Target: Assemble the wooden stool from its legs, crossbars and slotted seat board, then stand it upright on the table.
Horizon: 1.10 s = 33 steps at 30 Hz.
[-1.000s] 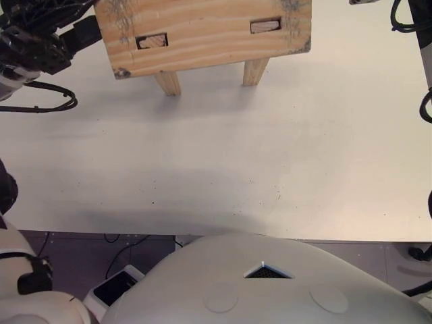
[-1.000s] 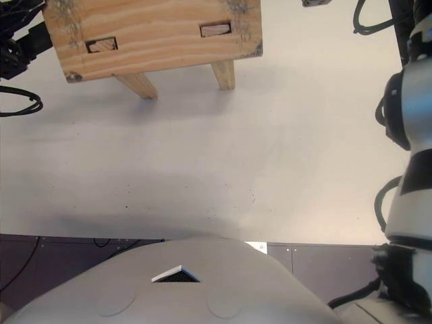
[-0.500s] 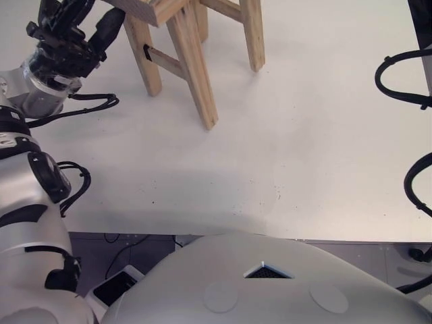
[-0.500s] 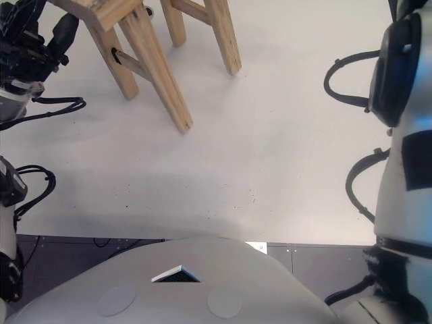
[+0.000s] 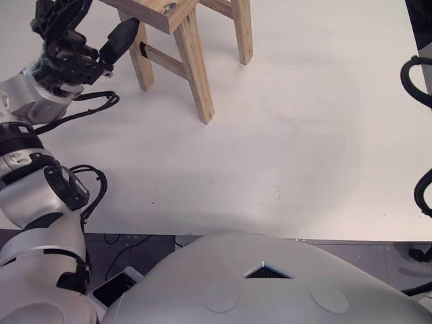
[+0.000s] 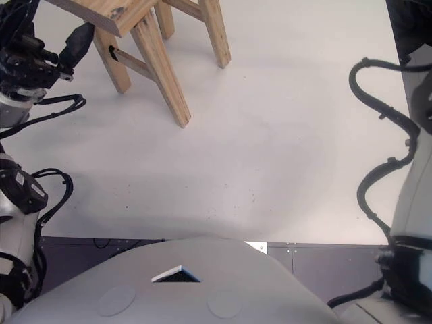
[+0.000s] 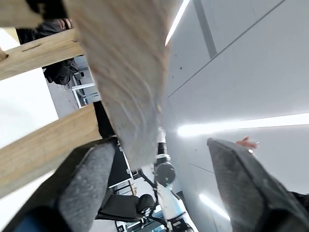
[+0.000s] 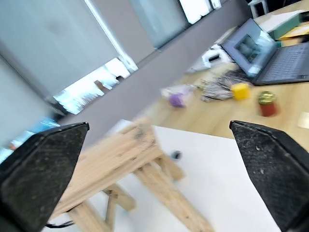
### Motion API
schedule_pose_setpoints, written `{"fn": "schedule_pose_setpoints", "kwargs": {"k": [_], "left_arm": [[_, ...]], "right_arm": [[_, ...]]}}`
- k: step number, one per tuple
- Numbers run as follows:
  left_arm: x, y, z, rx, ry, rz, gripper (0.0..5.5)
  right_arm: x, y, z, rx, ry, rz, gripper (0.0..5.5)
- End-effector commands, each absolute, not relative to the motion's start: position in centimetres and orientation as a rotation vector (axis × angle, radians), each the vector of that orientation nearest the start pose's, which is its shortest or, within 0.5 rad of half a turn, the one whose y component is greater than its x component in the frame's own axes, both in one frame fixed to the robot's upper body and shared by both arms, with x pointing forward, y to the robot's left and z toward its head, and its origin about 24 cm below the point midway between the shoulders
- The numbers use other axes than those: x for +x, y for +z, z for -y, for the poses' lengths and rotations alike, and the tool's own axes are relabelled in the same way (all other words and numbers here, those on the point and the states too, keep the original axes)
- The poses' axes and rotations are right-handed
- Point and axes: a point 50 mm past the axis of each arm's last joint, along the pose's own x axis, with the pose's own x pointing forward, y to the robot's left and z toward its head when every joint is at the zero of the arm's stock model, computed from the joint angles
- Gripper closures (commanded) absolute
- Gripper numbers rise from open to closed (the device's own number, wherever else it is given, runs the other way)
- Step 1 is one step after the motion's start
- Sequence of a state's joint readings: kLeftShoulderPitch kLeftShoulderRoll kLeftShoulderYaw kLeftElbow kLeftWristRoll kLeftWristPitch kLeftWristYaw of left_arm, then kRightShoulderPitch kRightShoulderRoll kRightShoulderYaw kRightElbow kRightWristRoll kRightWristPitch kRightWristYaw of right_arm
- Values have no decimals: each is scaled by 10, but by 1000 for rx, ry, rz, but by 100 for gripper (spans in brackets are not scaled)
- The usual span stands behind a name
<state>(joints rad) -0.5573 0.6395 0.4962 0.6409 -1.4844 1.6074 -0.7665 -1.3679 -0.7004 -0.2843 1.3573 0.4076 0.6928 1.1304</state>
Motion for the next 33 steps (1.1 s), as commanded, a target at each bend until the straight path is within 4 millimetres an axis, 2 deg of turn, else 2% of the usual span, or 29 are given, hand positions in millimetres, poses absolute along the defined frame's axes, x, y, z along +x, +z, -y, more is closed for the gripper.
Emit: {"fn": "schedule_pose_setpoints", "kwargs": {"k": [1,3,5,7,9,10,12,14,15,18,20,22,24,25,26,27,28,30,33], "left_arm": [[231,117,-265,-1427,-1069,-456,137],[230,103,-272,-1330,-909,-334,122],[244,89,-278,-1141,-697,-140,122],[266,86,-273,-950,-433,100,122],[289,79,-264,-824,-129,215,122],[298,74,-259,-757,-14,213,122],[308,70,-251,-615,93,203,122],[313,69,-244,-543,121,196,122],[314,68,-246,-573,171,225,122],[320,53,-242,-498,380,161,122],[328,55,-226,-413,381,136,122],[333,62,-215,-327,435,117,122],[334,65,-203,-274,422,81,122],[334,64,-195,-252,393,53,122],[334,61,-186,-206,309,32,122],[332,60,-175,-287,172,62,122],[330,59,-170,-263,121,72,122],[326,56,-168,-250,119,81,122],[318,31,-185,-184,251,-29,122]], "right_arm": [[354,180,286,838,814,-172,10],[343,144,292,895,779,-125,10],[337,111,289,913,687,-25,10],[335,67,264,881,437,93,10],[334,45,236,896,204,149,10],[339,42,222,873,150,140,10],[349,47,200,741,141,114,10],[358,57,190,668,156,102,10],[360,59,188,656,150,91,10],[356,51,174,703,178,60,10],[354,47,168,671,163,35,10],[361,48,171,613,65,-39,10],[369,53,172,557,70,-120,10],[371,56,171,498,89,-136,10],[370,56,165,482,183,-137,10],[366,55,160,459,228,-139,10],[364,53,157,445,249,-140,10],[358,50,156,449,231,-132,10],[351,37,151,444,130,-173,10]]}}
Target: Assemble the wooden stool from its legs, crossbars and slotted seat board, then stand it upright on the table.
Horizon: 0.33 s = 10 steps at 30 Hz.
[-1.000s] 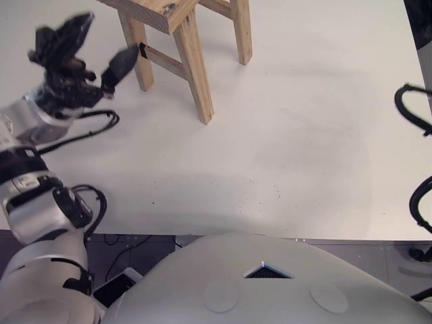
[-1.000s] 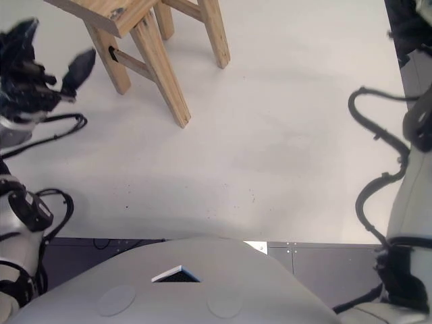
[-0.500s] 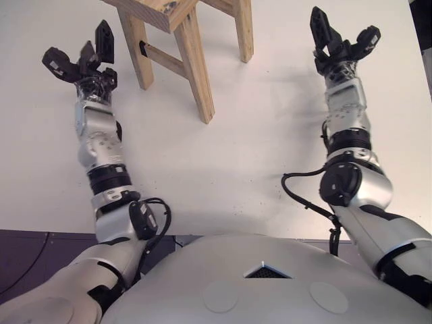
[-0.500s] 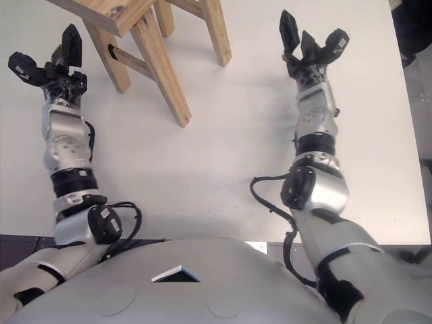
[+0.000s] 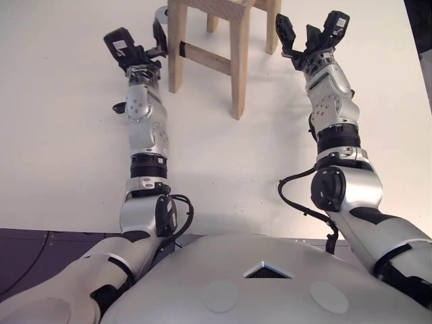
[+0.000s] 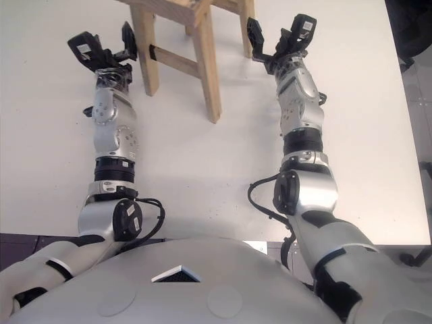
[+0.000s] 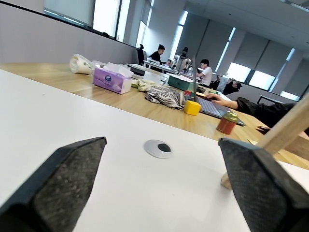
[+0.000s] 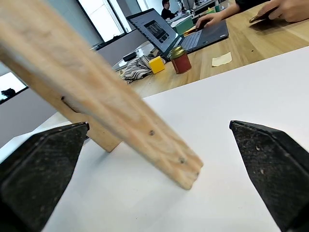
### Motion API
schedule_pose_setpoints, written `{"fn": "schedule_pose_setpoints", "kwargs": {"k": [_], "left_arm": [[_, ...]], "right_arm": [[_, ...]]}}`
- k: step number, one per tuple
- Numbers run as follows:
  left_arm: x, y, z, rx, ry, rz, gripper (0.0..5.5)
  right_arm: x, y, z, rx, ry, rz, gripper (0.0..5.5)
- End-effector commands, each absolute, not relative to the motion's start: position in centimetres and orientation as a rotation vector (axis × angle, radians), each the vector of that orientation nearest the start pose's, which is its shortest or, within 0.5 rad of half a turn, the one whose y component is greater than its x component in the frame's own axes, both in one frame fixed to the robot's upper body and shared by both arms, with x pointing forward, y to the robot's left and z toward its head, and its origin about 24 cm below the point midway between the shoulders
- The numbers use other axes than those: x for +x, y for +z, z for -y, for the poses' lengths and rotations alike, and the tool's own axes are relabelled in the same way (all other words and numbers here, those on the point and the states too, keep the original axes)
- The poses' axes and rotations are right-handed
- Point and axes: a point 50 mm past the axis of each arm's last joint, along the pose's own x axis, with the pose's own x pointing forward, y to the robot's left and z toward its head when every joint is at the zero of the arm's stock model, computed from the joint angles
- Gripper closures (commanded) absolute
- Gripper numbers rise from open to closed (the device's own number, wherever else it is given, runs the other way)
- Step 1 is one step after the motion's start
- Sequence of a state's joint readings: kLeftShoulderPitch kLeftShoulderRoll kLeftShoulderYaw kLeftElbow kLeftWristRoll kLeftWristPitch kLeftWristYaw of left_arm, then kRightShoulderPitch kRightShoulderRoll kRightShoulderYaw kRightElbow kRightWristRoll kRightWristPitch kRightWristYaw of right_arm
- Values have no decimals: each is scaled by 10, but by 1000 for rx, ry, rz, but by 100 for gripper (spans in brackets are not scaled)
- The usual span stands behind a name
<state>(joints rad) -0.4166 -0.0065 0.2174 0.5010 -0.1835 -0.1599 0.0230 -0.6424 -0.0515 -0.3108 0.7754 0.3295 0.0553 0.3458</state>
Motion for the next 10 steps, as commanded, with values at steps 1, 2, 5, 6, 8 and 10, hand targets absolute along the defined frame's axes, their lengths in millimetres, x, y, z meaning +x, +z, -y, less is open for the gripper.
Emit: {"fn": "schedule_pose_setpoints", "kwargs": {"k": [1,2,5,6,8,10], "left_arm": [[317,29,-192,-165,284,-39,122],[317,30,-196,-141,300,-32,122],[318,32,-195,-59,337,-19,122],[317,31,-192,-59,341,-6,122],[310,29,-182,-52,368,44,122],[302,22,-172,-40,392,54,122]], "right_arm": [[349,34,152,389,84,-180,10],[348,34,157,304,42,-178,10],[349,39,176,77,-63,-133,10],[351,43,179,47,-78,-117,10],[354,52,176,12,-51,-71,10],[351,53,170,55,-17,-45,10]]}}
